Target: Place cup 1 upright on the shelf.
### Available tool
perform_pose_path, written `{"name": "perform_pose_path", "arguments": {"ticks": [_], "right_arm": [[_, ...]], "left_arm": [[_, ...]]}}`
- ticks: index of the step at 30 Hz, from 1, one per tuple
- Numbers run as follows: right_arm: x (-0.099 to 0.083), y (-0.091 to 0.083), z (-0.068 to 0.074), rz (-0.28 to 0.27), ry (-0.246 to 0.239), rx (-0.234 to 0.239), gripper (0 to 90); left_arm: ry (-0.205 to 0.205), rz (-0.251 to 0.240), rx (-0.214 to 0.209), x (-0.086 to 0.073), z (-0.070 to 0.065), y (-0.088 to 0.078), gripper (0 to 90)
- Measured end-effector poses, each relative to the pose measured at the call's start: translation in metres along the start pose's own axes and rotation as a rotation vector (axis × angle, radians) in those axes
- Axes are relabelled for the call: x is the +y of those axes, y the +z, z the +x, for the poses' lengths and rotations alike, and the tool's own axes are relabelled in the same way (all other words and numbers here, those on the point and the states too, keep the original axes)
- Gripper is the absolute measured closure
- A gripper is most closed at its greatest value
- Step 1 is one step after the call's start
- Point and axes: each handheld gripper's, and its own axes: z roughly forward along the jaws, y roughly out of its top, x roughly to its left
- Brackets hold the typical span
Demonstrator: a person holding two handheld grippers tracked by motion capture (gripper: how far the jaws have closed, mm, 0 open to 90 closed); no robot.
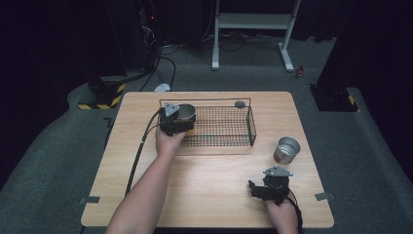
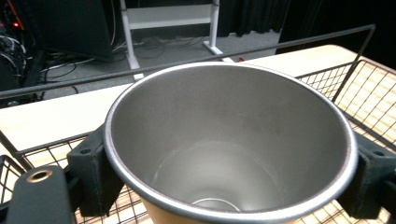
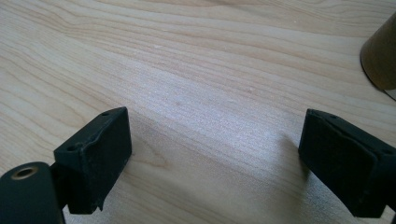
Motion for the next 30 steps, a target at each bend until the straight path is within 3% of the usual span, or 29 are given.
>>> {"name": "perform_pose_path", "arguments": {"ticks": [3,5,11,30], "right_arm": [[0.000,0.000,0.000,-0.001,-0.002,-0.002,9.3],[0.000,0.000,0.000,-0.001,-0.002,-0.002,9.2],[0.000,0.000,0.000,-0.001,-0.001,-0.002,9.2],[0.000,0.000,0.000,-0.001,-0.001,-0.002,9.2]], "left_arm": [[-0.004,0.015,0.003,-0.001,-0.001,0.001,13.3],[0.023,0.031,0.014,-0.004,-0.003,0.003,13.3],[0.030,0.056,0.016,-0.010,-0.003,0.008,13.3],[0.035,0.035,0.024,-0.016,-0.002,0.005,13.2]]}}
